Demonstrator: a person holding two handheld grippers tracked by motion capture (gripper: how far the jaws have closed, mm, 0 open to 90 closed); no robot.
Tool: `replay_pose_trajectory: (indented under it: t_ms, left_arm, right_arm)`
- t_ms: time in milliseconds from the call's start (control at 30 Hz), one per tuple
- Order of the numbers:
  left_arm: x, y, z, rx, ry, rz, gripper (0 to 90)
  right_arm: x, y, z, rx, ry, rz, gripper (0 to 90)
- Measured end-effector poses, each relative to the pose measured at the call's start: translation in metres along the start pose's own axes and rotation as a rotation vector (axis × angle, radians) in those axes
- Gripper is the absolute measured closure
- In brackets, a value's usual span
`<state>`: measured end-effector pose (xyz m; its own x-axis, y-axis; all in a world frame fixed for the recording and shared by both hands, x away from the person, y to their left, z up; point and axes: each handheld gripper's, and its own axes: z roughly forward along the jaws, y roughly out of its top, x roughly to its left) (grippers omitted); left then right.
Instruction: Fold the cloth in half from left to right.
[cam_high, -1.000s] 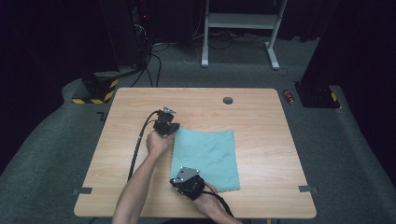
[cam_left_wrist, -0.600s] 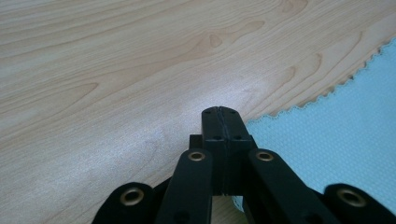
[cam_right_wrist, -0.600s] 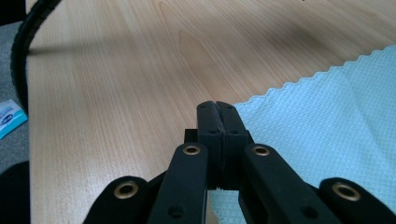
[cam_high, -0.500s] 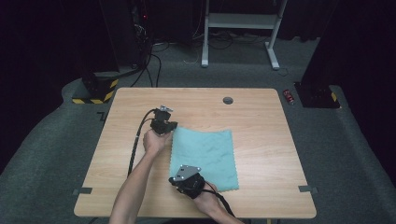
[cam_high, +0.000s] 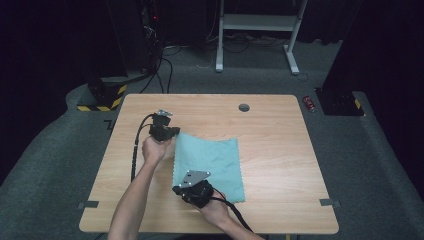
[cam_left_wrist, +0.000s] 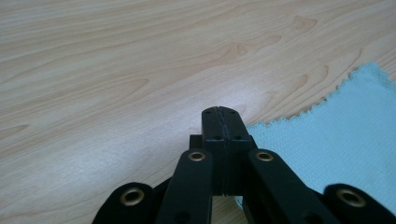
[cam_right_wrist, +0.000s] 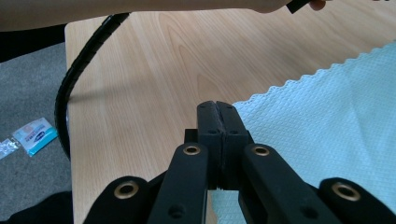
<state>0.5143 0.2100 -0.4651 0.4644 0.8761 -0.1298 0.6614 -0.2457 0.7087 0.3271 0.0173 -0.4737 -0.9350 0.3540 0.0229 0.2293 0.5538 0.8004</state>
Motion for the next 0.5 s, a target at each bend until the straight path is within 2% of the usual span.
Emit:
replay_pose_trajectory:
  t_ms: [33,133,233,500]
  left_arm:
    - [0.001,0.000,-0.004,-0.005,0.003,-0.002,90.0]
    - [0.002,0.001,-0.010,-0.001,0.032,0.028,90.0]
    - [0.000,0.001,-0.013,-0.006,0.035,0.027,90.0]
    - [-0.020,0.006,0.005,-0.003,0.016,0.070,90.0]
  right_arm:
    - [0.000,0.000,0.000,0.000,0.000,0.000,90.0]
    - [0.001,0.003,-0.001,-0.019,0.007,0.003,90.0]
    - [0.002,0.000,-0.005,-0.029,0.001,0.006,90.0]
    - [-0.007,-0.021,-0.026,-0.039,-0.037,0.041,90.0]
